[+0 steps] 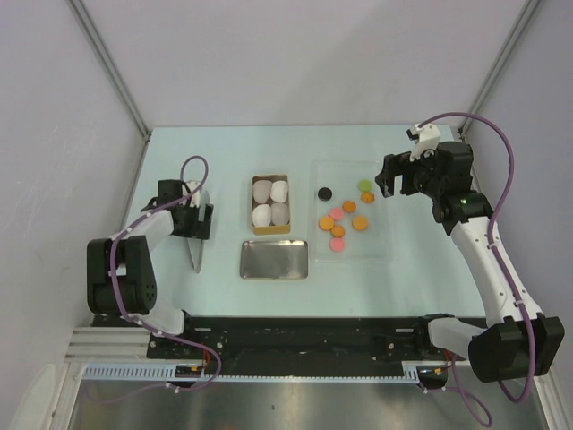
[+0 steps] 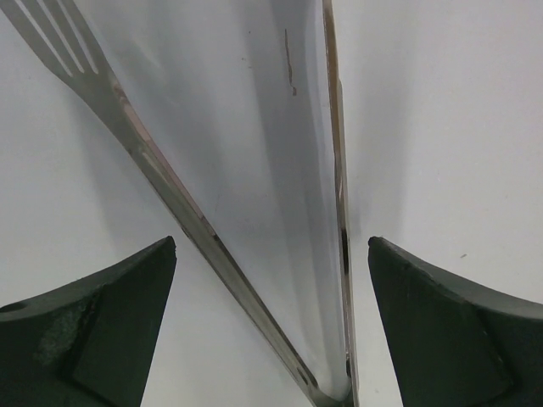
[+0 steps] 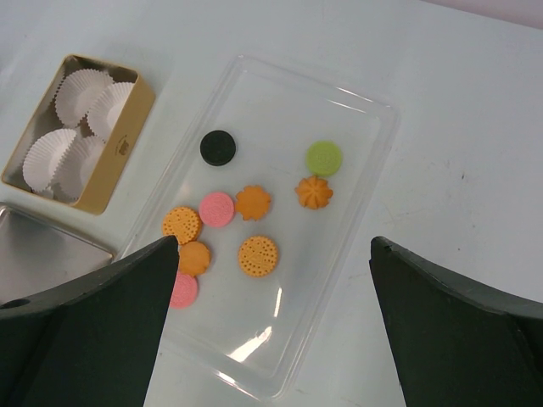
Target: Pack the cookies
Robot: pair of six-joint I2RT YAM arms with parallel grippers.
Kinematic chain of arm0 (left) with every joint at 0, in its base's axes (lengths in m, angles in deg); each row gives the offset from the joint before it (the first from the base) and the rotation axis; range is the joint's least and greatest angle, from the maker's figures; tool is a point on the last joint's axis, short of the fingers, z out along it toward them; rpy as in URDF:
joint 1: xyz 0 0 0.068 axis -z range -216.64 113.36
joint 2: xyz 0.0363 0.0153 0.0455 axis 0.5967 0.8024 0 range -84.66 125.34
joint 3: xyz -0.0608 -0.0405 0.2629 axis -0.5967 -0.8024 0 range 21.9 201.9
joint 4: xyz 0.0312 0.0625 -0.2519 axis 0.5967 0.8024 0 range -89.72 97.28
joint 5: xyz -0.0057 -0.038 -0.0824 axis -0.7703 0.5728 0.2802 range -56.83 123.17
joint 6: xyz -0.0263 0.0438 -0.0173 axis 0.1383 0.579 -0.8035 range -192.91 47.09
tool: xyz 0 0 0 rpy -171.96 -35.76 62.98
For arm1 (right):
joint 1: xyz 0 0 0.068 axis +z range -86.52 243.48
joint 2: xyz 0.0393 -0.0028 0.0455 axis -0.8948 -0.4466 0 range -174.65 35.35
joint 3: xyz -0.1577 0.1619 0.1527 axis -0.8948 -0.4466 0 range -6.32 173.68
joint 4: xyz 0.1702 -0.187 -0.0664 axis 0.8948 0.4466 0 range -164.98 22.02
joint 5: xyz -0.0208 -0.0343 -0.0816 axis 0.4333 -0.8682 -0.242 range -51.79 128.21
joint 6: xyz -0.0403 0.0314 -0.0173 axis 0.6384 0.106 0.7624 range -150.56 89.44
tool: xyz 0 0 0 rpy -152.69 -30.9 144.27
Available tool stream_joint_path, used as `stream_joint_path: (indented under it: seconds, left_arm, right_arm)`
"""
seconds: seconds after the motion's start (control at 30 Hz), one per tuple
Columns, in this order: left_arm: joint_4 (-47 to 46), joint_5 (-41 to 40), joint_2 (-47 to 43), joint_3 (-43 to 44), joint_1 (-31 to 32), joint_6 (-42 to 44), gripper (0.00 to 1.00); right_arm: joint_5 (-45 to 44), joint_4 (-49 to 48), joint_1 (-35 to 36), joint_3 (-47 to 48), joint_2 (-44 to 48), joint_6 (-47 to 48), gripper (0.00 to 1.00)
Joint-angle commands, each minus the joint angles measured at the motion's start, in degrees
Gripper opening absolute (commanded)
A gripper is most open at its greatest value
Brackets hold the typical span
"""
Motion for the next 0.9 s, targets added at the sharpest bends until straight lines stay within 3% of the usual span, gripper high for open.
stream_joint_path:
  seconds: [0.0, 0.17, 0.27, 0.67, 0.87]
  left_arm:
    - [-0.7, -1.55, 1.87, 3.36, -0.39, -1.05, 1.0]
    - [-0.52, -2.35, 3.46, 4.42, -0.39, -1.31, 0.94]
    - [-0.17, -1.91, 4.16, 4.42, -0.39, -1.31, 0.8]
    - [0.8, 1.08, 4.17, 4.5, -0.39, -1.22, 0.53]
    - [1.85, 3.1, -2.24, 5.29, -0.3, -2.19, 0.53]
  right_arm:
    - [0.42, -0.99, 0.4, -0.07, -0.12, 0.44, 1.0]
    - [0.42, -0.82, 0.49, -0.07, -0.21, 0.53, 1.0]
    - [0.42, -0.9, 0.4, 0.02, -0.21, 0.53, 1.0]
    - [0.34, -0.9, 0.4, 0.02, -0.12, 0.53, 1.0]
    - [0.25, -0.82, 0.4, -0.07, -0.47, 0.53, 1.0]
